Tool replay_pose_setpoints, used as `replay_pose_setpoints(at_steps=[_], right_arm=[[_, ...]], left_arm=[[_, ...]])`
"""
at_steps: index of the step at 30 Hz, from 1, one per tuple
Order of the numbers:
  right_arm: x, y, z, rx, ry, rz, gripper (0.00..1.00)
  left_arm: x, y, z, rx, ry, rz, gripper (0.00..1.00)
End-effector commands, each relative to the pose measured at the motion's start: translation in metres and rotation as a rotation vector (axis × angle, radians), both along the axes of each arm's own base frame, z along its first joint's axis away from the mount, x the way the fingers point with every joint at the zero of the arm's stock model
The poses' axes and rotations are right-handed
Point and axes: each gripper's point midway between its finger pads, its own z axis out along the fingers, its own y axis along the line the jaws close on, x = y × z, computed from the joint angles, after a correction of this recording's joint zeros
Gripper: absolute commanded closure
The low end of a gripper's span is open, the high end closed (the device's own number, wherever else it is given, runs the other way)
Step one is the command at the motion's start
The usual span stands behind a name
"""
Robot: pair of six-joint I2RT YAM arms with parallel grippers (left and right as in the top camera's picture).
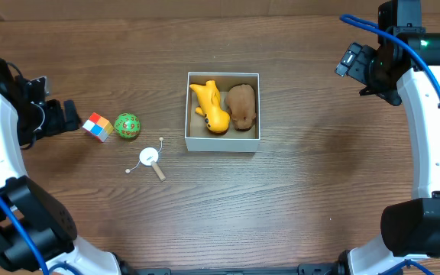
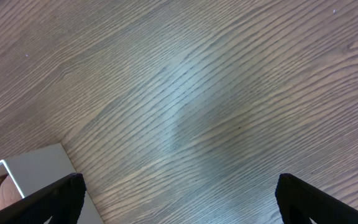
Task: Pack container
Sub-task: 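Move the left gripper to the colour cube and grasp it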
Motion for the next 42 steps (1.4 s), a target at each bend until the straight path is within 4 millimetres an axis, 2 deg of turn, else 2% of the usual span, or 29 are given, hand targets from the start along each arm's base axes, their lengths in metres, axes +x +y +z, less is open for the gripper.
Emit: replay_pose_setpoints(at_steps=[1, 5, 10, 13, 16, 18, 22, 24, 27, 33, 42], right_arm=[[0.002, 0.001, 0.005, 0.000, -0.017, 0.001, 0.00], [0.002, 0.001, 0.005, 0.000, -0.017, 0.001, 0.00], [0.002, 0.001, 0.005, 0.000, -0.017, 0.001, 0.00], [0.002, 0.001, 0.005, 0.000, -0.017, 0.001, 0.00], [0.002, 0.001, 0.005, 0.000, -0.017, 0.001, 0.00], [0.002, 0.001, 0.005, 0.000, -0.017, 0.001, 0.00], [0.002, 0.001, 0.005, 0.000, -0.017, 0.001, 0.00], [0.002, 0.001, 0.005, 0.000, -0.017, 0.001, 0.00], [0.002, 0.001, 0.005, 0.000, -0.017, 0.001, 0.00], [0.002, 0.001, 0.005, 0.000, -0.017, 0.001, 0.00], [0.002, 0.001, 0.005, 0.000, -0.017, 0.001, 0.00]], left_arm=[[0.014, -0.021, -0.010, -0.140, -0.031, -0.009, 0.00], [0.015, -0.014, -0.020, -0.116, -0.007, 0.024, 0.00], [0.011, 0.001, -0.027, -0.036, 0.069, 0.253, 0.00], [0.004, 0.003, -0.030, 0.060, 0.138, 0.407, 0.00], [0.003, -0.004, -0.029, 0.186, 0.169, 0.492, 0.00], [0.008, -0.017, -0.028, 0.220, 0.161, 0.505, 0.00], [0.029, -0.041, -0.026, 0.230, 0.099, 0.432, 0.00], [0.039, -0.046, -0.025, 0.229, 0.063, 0.420, 0.00], [0.046, -0.046, -0.023, 0.229, 0.035, 0.416, 0.00], [0.042, -0.044, -0.025, 0.163, 0.043, 0.609, 0.00], [0.044, -0.054, -0.031, 0.147, 0.041, 0.589, 0.00]])
